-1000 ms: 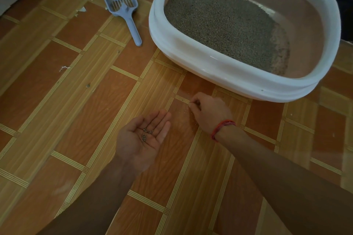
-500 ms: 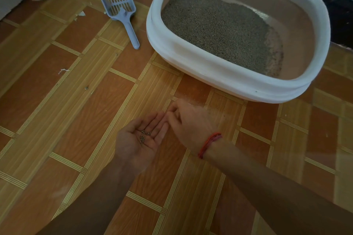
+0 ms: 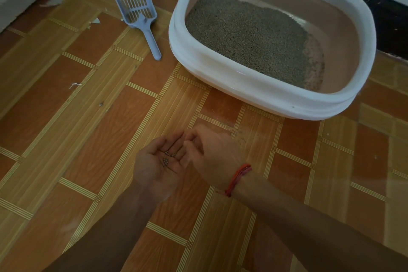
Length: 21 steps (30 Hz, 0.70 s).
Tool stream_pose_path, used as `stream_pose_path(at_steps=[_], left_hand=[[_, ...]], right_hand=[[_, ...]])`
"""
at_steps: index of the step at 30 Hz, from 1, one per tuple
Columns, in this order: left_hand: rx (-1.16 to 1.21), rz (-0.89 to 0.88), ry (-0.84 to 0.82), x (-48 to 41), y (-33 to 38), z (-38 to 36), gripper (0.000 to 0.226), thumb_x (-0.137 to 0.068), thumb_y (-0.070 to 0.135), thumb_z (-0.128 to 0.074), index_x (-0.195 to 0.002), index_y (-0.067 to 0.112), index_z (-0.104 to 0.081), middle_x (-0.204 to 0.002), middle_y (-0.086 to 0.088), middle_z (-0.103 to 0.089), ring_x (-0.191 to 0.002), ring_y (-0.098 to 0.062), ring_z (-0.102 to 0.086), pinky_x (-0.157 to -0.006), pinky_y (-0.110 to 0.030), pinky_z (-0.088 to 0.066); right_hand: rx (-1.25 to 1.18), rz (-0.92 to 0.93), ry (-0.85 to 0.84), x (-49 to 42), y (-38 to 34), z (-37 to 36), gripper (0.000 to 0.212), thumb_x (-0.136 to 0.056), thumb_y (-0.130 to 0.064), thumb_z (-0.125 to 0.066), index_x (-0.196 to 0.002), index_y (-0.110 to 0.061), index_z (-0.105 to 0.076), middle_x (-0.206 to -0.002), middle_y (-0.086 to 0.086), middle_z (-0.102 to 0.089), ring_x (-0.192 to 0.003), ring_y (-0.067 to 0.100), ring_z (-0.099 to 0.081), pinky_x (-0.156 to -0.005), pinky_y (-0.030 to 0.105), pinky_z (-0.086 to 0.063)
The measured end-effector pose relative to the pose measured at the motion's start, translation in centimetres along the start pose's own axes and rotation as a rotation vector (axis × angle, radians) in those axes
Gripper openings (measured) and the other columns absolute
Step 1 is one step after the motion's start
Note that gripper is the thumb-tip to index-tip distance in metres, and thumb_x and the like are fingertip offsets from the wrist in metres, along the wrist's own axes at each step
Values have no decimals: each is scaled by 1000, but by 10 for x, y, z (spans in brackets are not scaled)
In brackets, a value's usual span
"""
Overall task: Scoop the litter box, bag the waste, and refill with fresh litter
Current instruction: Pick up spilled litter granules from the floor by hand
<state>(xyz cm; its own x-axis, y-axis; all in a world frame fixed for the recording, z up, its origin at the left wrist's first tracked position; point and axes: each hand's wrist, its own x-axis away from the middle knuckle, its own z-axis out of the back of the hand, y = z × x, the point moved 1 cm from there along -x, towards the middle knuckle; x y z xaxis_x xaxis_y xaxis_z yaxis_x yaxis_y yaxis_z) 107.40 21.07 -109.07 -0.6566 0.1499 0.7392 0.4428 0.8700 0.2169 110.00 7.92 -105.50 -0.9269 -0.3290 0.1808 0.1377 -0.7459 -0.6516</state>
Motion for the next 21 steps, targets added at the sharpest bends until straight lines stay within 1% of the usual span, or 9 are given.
stream_pose_path(at_steps=[2,5,6,7,9,11,13,17,21], left_hand=[[15,-10,1,2,0,-2,51,-101,21,-38,-85,-8,-76,-110,-24,-71,-103,-34,-71,-90,-46,-56],[29,-10,-8,2,0,-4,53,-102,20,-37,-84,-9,-76,-113,-25,-70,-106,-36,-69,-90,-51,-53],[29,-10,-8,1,0,-4,52,-102,20,-37,-84,-10,-75,-113,-25,-70,-106,-37,-69,-90,-52,-53],[27,-9,-8,1,0,-5,52,-102,20,-37,-84,-10,-75,-113,-25,-70,-106,-37,-69,-90,-52,-53],[26,-6,-7,0,-1,-6,51,-102,20,-37,-85,-10,-75,-113,-25,-70,-106,-36,-69,-90,-52,-53],[37,2,-5,-1,-1,-6,51,-102,20,-37,-85,-9,-75,-113,-24,-70,-106,-36,-69,-89,-52,-53],[56,11,-4,-2,-1,-5,49,-102,20,-38,-88,-10,-75,-114,-24,-70,-107,-36,-69,-90,-52,-53],[55,17,5,-2,-1,-5,43,-102,19,-37,-101,-10,-69,-115,-24,-70,-107,-37,-69,-91,-52,-53],[69,15,7,-5,0,-4,47,-101,20,-38,-92,-10,-74,-114,-24,-70,-107,-37,-69,-90,-51,-54]], right_hand=[[33,-35,56,-6,15,5,9,-96,-34,-48,-96,-30,-57,-63,-16,-50,-63,4,-51,-60,26,-46],[72,-116,101,-15,42,10,9,-97,-34,-49,-95,-31,-57,-57,-13,-48,-53,3,-47,-55,27,-44],[85,-150,105,-19,50,12,9,-97,-35,-49,-96,-31,-58,-59,-13,-51,-54,3,-48,-55,27,-44],[100,-180,105,-22,57,14,9,-97,-36,-50,-98,-32,-58,-65,-13,-56,-60,5,-54,-58,28,-47],[119,-225,101,-27,69,16,13,-96,-37,-51,-103,-31,-60,-85,-11,-67,-81,11,-63,-70,33,-55],[138,-241,105,-31,76,15,12,-95,-38,-51,-103,-33,-60,-91,-10,-68,-90,14,-63,-74,38,-57],[168,-242,97,-34,79,15,12,-95,-39,-50,-100,-35,-59,-90,-11,-68,-87,14,-63,-73,38,-57],[173,-251,84,-39,80,16,11,-95,-36,-52,-100,-33,-61,-87,-11,-66,-82,12,-62,-70,35,-56],[185,-268,75,-42,80,14,10,-96,-34,-52,-96,-31,-61,-81,-10,-64,-77,13,-61,-68,35,-56]])
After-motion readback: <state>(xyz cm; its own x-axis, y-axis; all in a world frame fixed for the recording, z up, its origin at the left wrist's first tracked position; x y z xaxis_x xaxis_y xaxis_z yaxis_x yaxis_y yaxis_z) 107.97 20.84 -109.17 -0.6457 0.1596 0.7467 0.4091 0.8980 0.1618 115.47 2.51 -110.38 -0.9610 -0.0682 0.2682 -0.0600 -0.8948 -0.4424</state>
